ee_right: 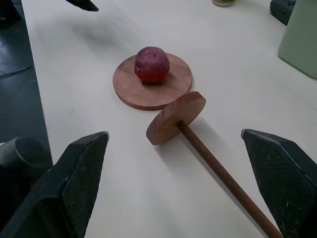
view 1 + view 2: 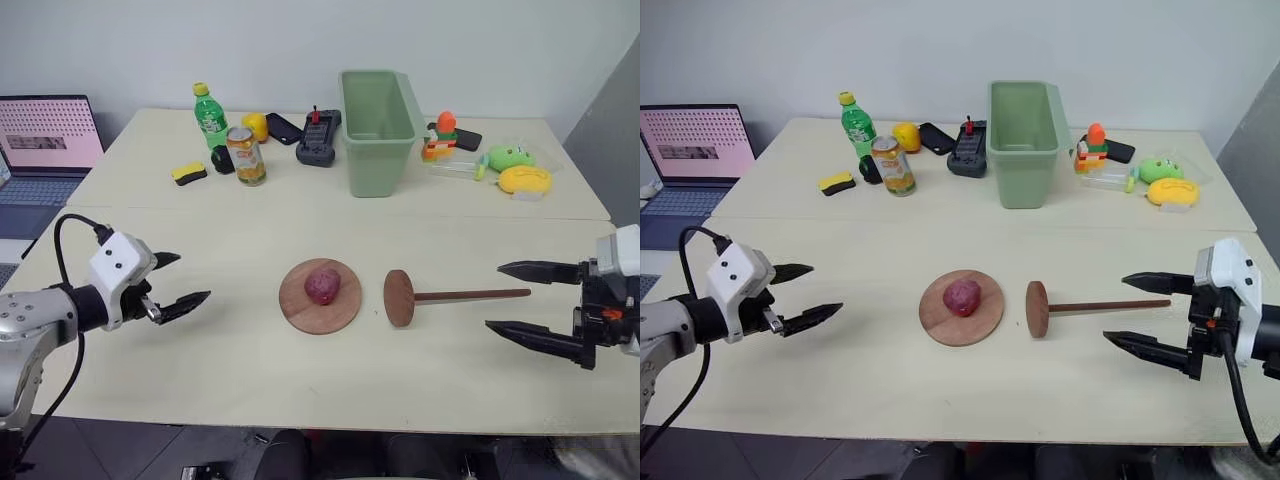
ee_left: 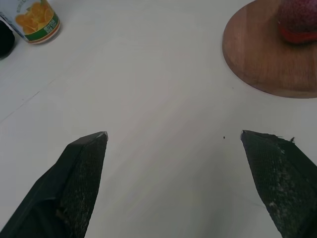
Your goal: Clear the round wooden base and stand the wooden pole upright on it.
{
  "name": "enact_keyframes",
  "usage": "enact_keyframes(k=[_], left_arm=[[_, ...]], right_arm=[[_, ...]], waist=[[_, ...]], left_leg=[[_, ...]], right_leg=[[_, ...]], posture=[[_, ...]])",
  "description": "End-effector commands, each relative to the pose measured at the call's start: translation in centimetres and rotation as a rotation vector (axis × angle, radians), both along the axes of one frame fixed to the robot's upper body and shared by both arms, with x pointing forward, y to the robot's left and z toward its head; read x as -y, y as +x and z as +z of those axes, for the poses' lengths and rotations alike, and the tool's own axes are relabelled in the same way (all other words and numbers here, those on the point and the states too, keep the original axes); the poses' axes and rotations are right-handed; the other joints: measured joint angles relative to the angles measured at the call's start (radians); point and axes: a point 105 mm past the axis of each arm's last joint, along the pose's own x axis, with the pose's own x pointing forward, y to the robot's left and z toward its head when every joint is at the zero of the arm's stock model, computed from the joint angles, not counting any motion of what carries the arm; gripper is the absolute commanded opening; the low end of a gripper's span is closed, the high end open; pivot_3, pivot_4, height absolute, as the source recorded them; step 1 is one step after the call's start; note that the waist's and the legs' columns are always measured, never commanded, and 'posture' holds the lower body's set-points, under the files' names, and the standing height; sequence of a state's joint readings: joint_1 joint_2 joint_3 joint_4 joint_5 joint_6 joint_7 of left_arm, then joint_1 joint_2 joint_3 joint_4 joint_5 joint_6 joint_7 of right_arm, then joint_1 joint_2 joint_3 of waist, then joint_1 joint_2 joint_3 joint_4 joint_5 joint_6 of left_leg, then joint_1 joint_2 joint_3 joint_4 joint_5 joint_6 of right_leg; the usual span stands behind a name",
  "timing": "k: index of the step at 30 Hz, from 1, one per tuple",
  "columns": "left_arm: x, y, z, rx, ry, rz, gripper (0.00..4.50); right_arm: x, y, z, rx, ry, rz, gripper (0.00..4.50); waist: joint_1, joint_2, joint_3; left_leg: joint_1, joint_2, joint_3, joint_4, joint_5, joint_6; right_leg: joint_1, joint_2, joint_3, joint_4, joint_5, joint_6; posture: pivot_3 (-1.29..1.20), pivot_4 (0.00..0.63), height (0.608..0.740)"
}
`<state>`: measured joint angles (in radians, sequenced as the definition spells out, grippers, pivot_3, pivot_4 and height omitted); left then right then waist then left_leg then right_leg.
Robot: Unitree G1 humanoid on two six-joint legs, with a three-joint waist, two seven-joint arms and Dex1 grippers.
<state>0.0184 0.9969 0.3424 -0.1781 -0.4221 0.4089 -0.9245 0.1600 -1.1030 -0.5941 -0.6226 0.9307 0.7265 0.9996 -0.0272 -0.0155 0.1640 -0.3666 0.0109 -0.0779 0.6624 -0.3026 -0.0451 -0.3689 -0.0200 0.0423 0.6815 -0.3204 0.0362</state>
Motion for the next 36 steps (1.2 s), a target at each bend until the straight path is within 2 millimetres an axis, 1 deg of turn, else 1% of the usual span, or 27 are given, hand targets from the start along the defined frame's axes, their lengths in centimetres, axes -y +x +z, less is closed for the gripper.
enact_keyframes(k=[1, 4, 8, 11, 15, 19, 22, 24, 26, 27, 30, 32, 34, 36], left_arm=[[-0.3, 0.2, 1.7, 0.068, 0.030, 0.007, 4.46], [-0.2, 0.6, 2.1, 0.081, 0.041, 0.009, 4.46], [0.5, 0.9, 2.5, 0.085, 0.078, -0.032, 4.46], [1.2, 1.3, 3.3, 0.105, 0.034, -0.078, 4.46], [3.0, 0.5, 3.1, 0.069, 0.050, -0.227, 4.46], [4.3, 0.3, 2.7, -0.021, 0.029, -0.321, 4.46], [6.5, 0.2, 2.5, -0.050, 0.033, -0.449, 4.46], [8.1, 0.4, 2.7, -0.058, -0.016, -0.513, 4.46], [10.5, 0.6, 2.2, -0.103, -0.090, -0.605, 4.46], [11.3, 1.0, 2.0, -0.110, -0.106, -0.628, 4.46], [12.8, 1.8, 1.2, -0.119, -0.103, -0.667, 4.46], [13.4, 2.2, 0.8, -0.119, -0.102, -0.679, 4.46], [14.6, 2.9, 0.2, -0.126, -0.126, -0.698, 4.46], [15.4, 3.9, -0.8, -0.118, -0.103, -0.688, 4.46]], right_arm=[[-0.7, 0.1, 0.6, 0.042, 0.010, 0.028, 4.50], [-0.9, 0.2, 0.5, 0.048, 0.012, 0.035, 4.50], [-1.3, 0.3, 0.7, 0.073, 0.017, 0.039, 4.50], [-1.6, 0.2, 0.9, 0.076, 0.023, 0.047, 4.50], [-2.3, -0.2, 1.3, 0.078, 0.035, 0.069, 4.50], [-2.6, -0.4, 1.4, 0.071, 0.035, 0.085, 4.50], [-2.9, -0.5, 1.3, 0.056, 0.035, 0.094, 4.50], [-3.1, -0.5, 1.2, 0.049, 0.037, 0.099, 4.50], [-3.8, -0.4, 1.0, 0.045, 0.050, 0.104, 4.50], [-4.0, -0.3, 0.8, 0.044, 0.046, 0.101, 4.50], [-4.8, -0.4, 0.8, 0.040, 0.054, 0.116, 4.50], [-5.1, -0.3, 0.8, 0.036, 0.056, 0.119, 4.50], [-5.9, -0.2, 0.9, 0.041, 0.060, 0.133, 4.50], [-6.7, -0.1, 0.7, 0.039, 0.049, 0.157, 4.50]], waist=[[0.000, 0.000, 0.000], [0.000, 0.000, 0.000], [0.001, 0.000, 0.000], [0.002, 0.000, 0.001], [0.001, 0.000, 0.001], [0.001, 0.000, 0.001], [0.001, 0.000, 0.001], [0.002, -0.001, 0.002], [0.002, -0.001, 0.002], [0.001, -0.001, 0.002], [0.002, -0.001, 0.002], [0.000, -0.001, 0.002], [-0.003, -0.001, 0.002], [-0.002, -0.001, 0.002]], left_leg=[[0.000, 0.000, 0.000, 0.000, 0.000, 0.000], [0.000, 0.000, 0.000, 0.000, 0.000, 0.000], [0.000, 0.000, 0.000, 0.000, 0.000, 0.000], [0.000, 0.000, 0.000, 0.000, 0.000, 0.000], [-0.001, 0.000, 0.000, 0.000, 0.000, 0.000], [-0.001, 0.000, 0.000, 0.000, 0.000, 0.000], [-0.001, 0.000, 0.000, 0.000, 0.000, 0.000], [-0.001, -0.001, 0.001, 0.000, 0.000, 0.000], [-0.001, -0.002, 0.000, 0.000, 0.000, 0.000], [-0.002, -0.001, 0.000, 0.000, 0.000, 0.000], [-0.002, -0.002, 0.001, 0.002, 0.000, 0.000], [-0.003, -0.002, 0.001, 0.002, 0.000, 0.000], [-0.005, -0.001, 0.000, 0.002, 0.000, 0.000], [-0.005, -0.002, 0.000, 0.002, 0.000, 0.000]], right_leg=[[0.000, 0.000, 0.000, 0.000, 0.000, 0.000], [0.000, 0.000, 0.000, 0.000, 0.000, 0.000], [0.000, 0.000, 0.000, 0.000, 0.000, 0.000], [0.000, 0.000, 0.000, 0.000, 0.000, 0.000], [-0.001, 0.000, 0.000, 0.000, 0.000, 0.000], [-0.001, 0.000, 0.000, 0.000, 0.000, 0.000], [-0.001, 0.001, -0.001, 0.000, 0.000, 0.000], [-0.001, 0.001, -0.001, 0.000, 0.000, 0.000], [-0.001, 0.002, -0.001, 0.000, 0.000, 0.000], [-0.001, 0.002, 0.000, 0.000, 0.000, 0.000], [-0.001, 0.002, -0.002, 0.000, 0.000, 0.000], [-0.001, 0.002, -0.001, 0.000, 0.000, 0.000], [-0.004, 0.003, -0.001, 0.000, 0.000, 0.000], [-0.004, 0.003, -0.001, 0.001, 0.000, 0.000]], posture=[[0.00, 0.150, 0.740], [0.00, 0.150, 0.740], [0.00, 0.150, 0.740], [0.00, 0.150, 0.740], [0.00, 0.150, 0.740], [0.00, 0.150, 0.740], [0.00, 0.150, 0.740], [0.00, 0.150, 0.740], [0.00, 0.150, 0.740], [0.00, 0.150, 0.740], [0.00, 0.150, 0.740], [0.00, 0.150, 0.740], [0.00, 0.150, 0.740], [0.00, 0.150, 0.740]])
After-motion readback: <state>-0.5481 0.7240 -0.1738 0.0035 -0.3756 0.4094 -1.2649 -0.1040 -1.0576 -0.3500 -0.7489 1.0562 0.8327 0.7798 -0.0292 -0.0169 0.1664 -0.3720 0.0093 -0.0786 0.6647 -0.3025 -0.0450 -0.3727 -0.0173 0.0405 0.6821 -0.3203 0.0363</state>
